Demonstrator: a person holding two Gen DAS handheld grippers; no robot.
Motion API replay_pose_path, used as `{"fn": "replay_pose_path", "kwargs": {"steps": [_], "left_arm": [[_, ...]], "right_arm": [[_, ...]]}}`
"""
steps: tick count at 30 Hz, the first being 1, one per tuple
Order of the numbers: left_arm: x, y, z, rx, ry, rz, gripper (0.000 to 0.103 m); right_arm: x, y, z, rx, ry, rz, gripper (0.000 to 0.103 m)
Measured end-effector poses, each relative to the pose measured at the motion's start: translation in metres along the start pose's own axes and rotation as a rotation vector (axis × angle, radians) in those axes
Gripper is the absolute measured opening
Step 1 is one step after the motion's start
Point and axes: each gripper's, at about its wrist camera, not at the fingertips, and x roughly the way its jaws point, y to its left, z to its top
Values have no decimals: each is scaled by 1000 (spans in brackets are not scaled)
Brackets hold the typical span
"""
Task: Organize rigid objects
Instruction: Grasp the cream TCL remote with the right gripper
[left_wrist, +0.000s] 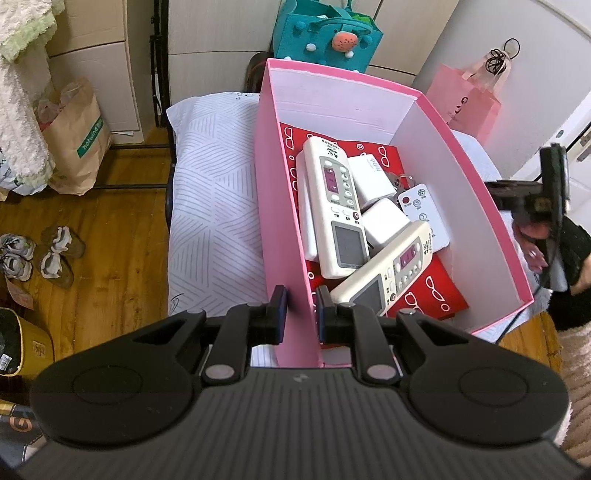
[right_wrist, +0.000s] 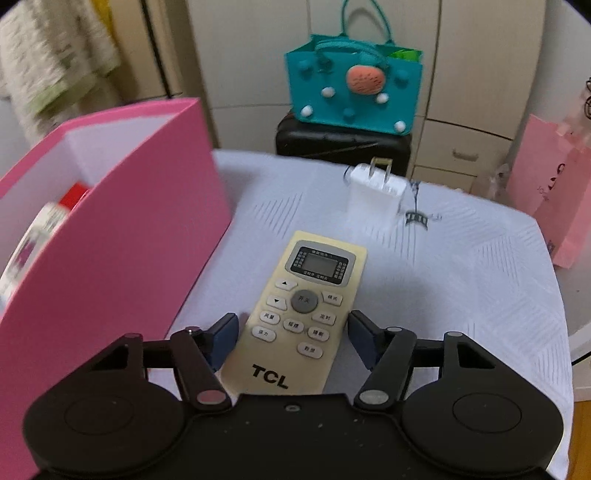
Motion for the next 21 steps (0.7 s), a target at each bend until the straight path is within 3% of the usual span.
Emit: {"fn": "replay_pose_path", "kwargs": {"steps": [3,6,7,9,13,21], "left_arm": [[1,-1,1,9,4,3,15],[1,-1,1,14,4,5,15],[1,-2,1,15,4,5,15],[0,-2,1,14,4,4,15],[1,-4,0,19,1,11,15],[0,-7,-2,45,-1,35,14]], "right_arm": [[0,-1,-3,2,30,11,74],[6,2,-2,-1,-6,-23,82],[9,4,-2,-10,-28,-46,82],[10,3,-1,4,-80,-50,66],[1,-2,-5,57,-108,-17,64],[-47,9,-28,34,-233,25,62]]}}
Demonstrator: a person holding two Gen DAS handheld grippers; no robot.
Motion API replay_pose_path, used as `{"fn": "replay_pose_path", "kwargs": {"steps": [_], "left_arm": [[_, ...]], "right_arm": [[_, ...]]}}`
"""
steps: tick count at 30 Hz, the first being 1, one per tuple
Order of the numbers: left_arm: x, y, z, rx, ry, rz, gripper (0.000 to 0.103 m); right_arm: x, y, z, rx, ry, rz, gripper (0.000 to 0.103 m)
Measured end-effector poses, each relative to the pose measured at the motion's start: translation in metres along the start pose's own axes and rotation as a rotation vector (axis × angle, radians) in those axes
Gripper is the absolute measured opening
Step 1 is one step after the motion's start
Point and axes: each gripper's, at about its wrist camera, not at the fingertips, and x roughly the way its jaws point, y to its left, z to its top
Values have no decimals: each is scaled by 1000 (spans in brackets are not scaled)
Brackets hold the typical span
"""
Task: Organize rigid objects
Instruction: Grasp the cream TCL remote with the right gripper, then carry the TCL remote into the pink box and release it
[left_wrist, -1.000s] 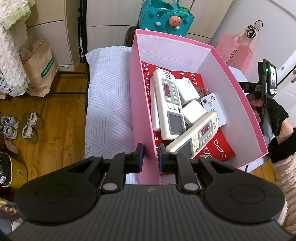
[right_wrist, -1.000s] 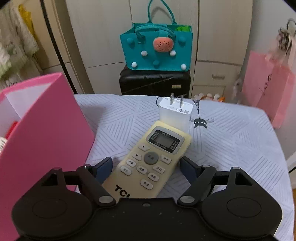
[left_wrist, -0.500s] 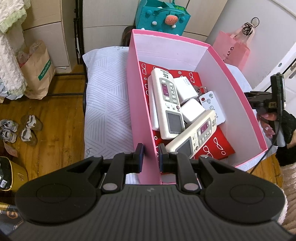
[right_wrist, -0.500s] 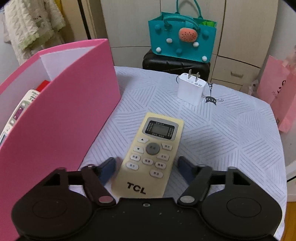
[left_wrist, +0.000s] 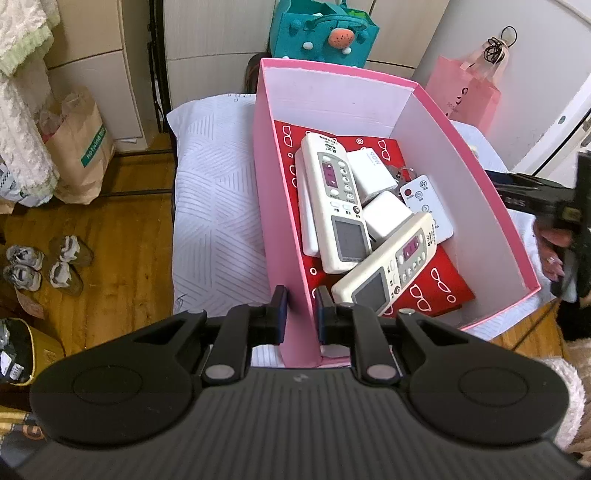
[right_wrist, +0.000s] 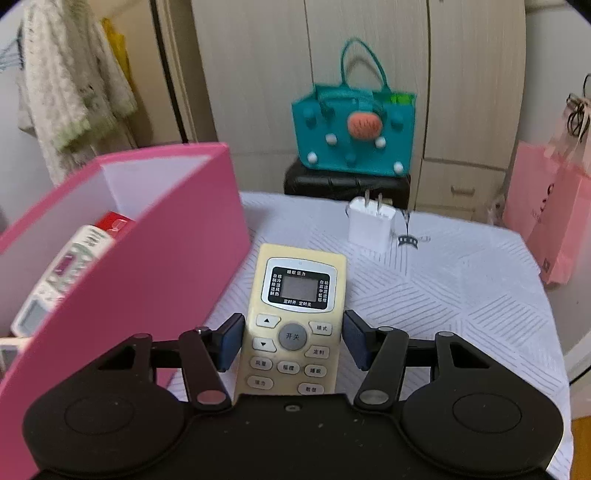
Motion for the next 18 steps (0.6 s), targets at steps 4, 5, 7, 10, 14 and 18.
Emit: {"fn": "replay_pose_path", "kwargs": {"steps": [4,5,7,10,14,18], "left_arm": [[0,-1,-1,1,-5,7,14],[-1,-2,-2,7,-8,12,14],[-1,-4,-3,15,-12,22,13],[-1,-4,-3,10,-14,25,13],[-1,-2,-4,-2,-18,18,13],[-1,-2,-4,-7,-20,16,13]], "right_arm": [[-25,12,-7,-21,-77,24,62],[-31,15,-9,-25,-95,33,62],[-45,21,-11,-37,-128,47,62],[-64,28,-9,-56,-180,51,61],[-89,37,-4,-92,-250,61,61],[-116,52,0,-144,-327,74,61]]}}
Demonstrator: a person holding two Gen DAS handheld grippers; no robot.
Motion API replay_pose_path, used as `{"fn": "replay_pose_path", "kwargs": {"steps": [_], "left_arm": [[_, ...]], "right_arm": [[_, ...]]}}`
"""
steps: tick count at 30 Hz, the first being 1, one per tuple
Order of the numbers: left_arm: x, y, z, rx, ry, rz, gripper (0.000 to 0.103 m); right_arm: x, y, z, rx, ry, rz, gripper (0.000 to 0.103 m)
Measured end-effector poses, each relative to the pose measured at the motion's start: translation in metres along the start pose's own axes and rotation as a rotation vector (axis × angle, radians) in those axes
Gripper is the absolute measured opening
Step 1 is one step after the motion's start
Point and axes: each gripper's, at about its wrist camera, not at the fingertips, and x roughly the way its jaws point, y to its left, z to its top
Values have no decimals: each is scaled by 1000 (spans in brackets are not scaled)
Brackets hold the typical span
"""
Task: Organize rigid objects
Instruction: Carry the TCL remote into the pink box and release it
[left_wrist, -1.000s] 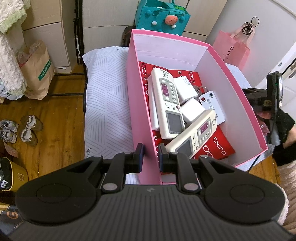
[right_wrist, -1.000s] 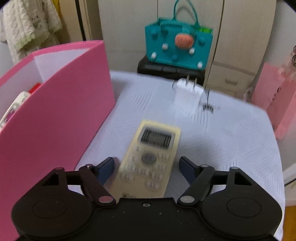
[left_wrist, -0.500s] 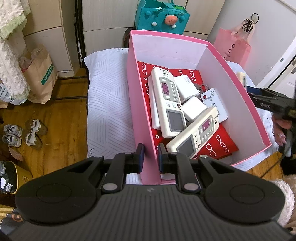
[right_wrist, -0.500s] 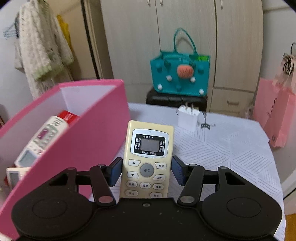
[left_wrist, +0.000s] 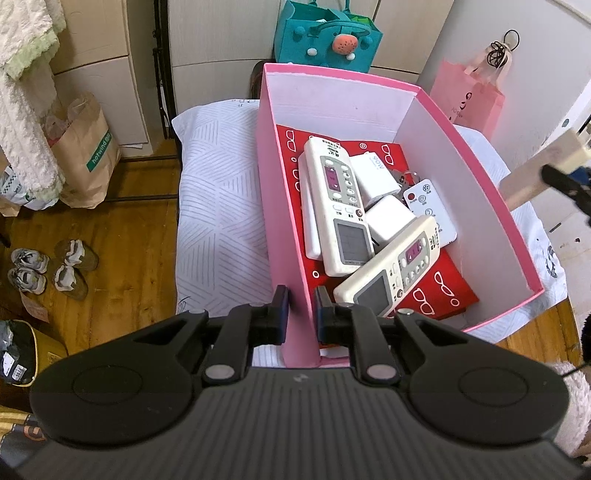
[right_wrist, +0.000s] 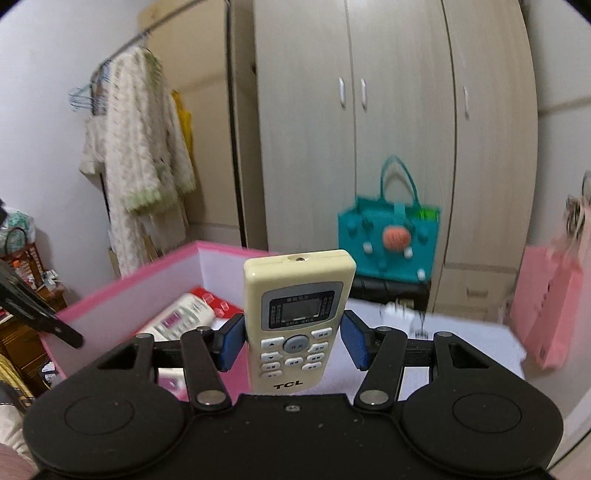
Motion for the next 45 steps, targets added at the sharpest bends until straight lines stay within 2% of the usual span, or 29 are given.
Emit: {"fn": "replay_pose_path", "kwargs": {"steps": [5,9,13,17,21,26,32,40,45], "left_arm": [[-1,0,0,-5,-2,-3,13],[-1,1,0,-5,-3,-5,13],[-1,2,0,-5,-2,-9,14],[0,-1,2,12,5,0,14],[0,-1,2,17,3,1,14],[0,2,1,8,0,-18,14],[0,3,1,7,1,-22,14],[0,5,2,1,3,-30,15],[0,7,2,-1,9,-38,15]], "right_arm": [[-17,18,22,-24,-58,110,62],[-12,33,35,-39,-35,217,61],[10,58,36,-138,44,200,62],[40,77,35,-249,193,204,61],[72,85,36,-343,318,111,62],[113,85,31,-378,445,99,62],[153,93,30,-389,518,117,61],[180,97,24,-384,563,72,61],[146,77,43,-289,417,106,69]]}}
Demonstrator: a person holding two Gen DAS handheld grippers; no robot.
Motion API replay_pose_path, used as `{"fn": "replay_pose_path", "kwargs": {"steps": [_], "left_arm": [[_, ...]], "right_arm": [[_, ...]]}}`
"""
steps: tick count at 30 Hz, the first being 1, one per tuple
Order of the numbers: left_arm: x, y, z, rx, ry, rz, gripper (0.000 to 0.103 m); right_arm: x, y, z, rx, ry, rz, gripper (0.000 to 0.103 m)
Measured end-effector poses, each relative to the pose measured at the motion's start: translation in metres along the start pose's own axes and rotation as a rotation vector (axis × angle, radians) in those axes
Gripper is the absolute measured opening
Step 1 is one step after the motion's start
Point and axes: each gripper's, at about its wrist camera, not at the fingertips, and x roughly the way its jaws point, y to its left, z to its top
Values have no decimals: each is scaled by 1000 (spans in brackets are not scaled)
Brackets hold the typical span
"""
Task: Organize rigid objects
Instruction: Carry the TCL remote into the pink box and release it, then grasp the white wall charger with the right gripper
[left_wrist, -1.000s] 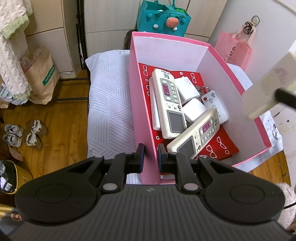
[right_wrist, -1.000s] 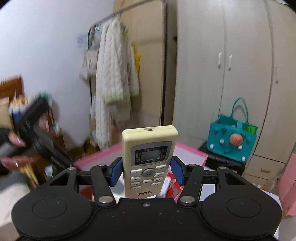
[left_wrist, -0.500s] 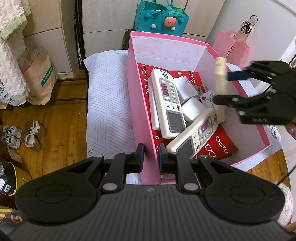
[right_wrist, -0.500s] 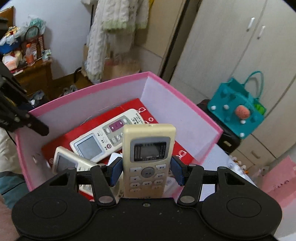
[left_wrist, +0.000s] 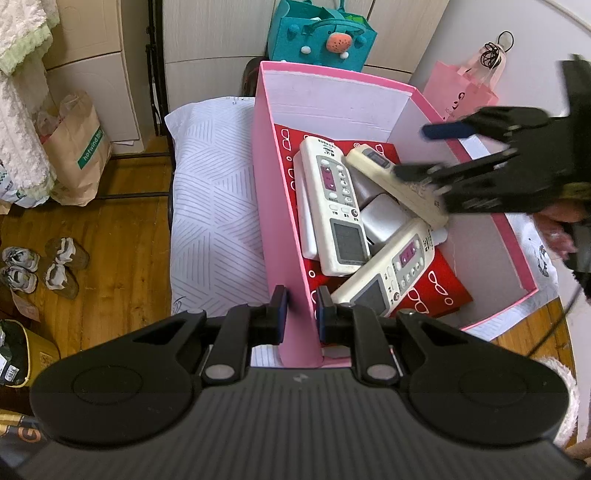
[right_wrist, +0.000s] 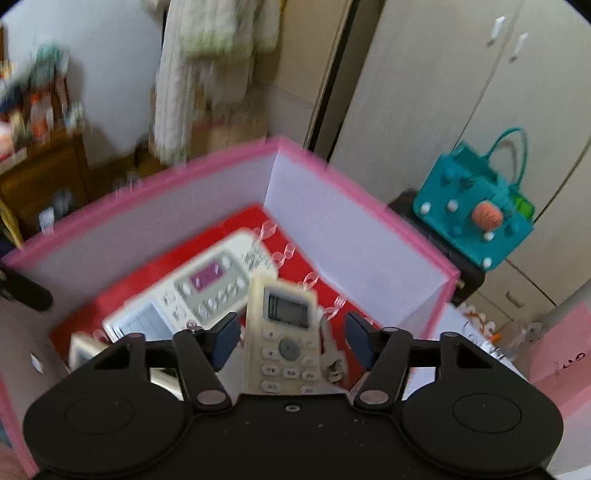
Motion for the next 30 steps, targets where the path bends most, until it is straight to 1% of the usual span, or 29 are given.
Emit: {"fn": "replay_pose_path", "kwargs": {"steps": [2,4,6,8,11,16,20,23,27,29,30], "left_arm": [[0,0,0,3,0,0,15],[0,0,1,4,-1,1,15],[0,1,1,-1,-1,-3,15],[1,2,0,-6,-1,-5,15],[1,2,0,-12,1,-3,15],[2,0,1,-19,6,11,15],[1,-3,1,-13,0,24,15],[0,-3,0,-21,-6,25,15],[-1,-2,0,-31,-13,25,15],[-2,-4,0,-27,-16,31,15],[-2,-5,-1,-23,-17,36,15]], "right_arm": [[-23,-11,-4,51,-73,21,70],[-44,-23,-12,70,-145,27,71],[-61,-32,-24,73,-224,-13,74],[-70,-45,-38,73,-274,-49,74],[-69,-70,-55,130,-261,-89,74],[-59,-115,-81,279,-226,-94,74],[-41,-144,-99,377,-208,-101,74],[-22,-164,-110,455,-199,-84,74],[10,-174,-118,483,-174,-55,74],[31,-176,-118,483,-127,-18,74],[41,-177,-117,482,-102,-22,74]]}}
